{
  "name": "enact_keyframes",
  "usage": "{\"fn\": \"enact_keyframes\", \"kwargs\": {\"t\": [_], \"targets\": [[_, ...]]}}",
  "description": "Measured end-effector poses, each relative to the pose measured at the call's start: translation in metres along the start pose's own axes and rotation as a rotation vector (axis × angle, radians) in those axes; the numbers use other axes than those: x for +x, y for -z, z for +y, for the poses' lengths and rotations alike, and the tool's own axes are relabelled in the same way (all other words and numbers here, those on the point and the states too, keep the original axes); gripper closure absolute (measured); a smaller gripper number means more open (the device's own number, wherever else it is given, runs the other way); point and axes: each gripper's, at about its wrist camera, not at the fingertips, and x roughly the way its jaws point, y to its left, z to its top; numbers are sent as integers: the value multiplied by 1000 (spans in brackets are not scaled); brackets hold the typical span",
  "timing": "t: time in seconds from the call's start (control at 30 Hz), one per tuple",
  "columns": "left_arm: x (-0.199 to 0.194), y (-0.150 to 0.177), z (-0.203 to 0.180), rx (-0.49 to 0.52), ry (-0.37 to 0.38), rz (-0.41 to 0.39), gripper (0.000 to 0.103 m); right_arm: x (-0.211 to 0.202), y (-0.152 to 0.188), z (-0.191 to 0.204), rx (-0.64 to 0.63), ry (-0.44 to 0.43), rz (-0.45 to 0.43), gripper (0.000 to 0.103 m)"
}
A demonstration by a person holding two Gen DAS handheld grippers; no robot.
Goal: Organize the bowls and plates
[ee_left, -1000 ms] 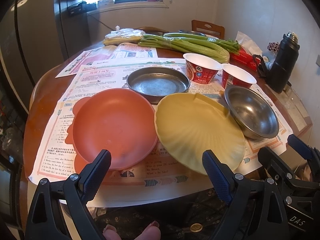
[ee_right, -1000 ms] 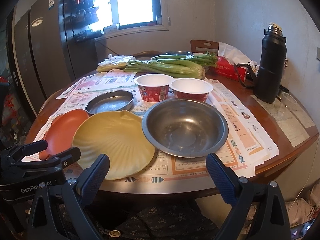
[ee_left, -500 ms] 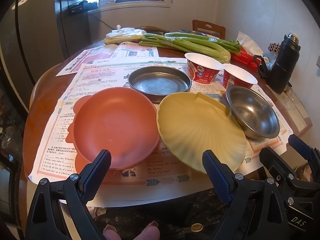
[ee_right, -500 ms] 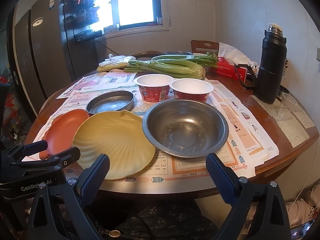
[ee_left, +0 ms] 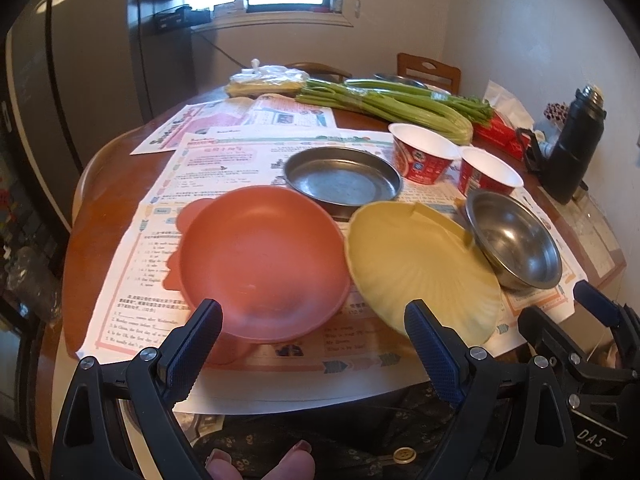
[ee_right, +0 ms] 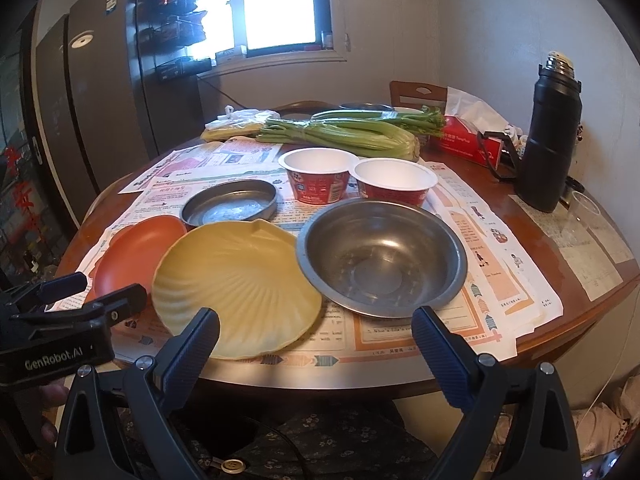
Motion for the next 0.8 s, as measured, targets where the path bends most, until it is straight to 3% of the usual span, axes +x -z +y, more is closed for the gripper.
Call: {"fn": "enact_keyframes", "kwargs": {"t": [0.57, 0.8], "targets": [[-11, 4, 75, -149, -85, -5, 10, 4, -24, 53, -143, -107, -2, 6], [-4, 9, 101, -199, -65, 27, 10, 26, -61, 81, -152, -341, 105, 9]]}}
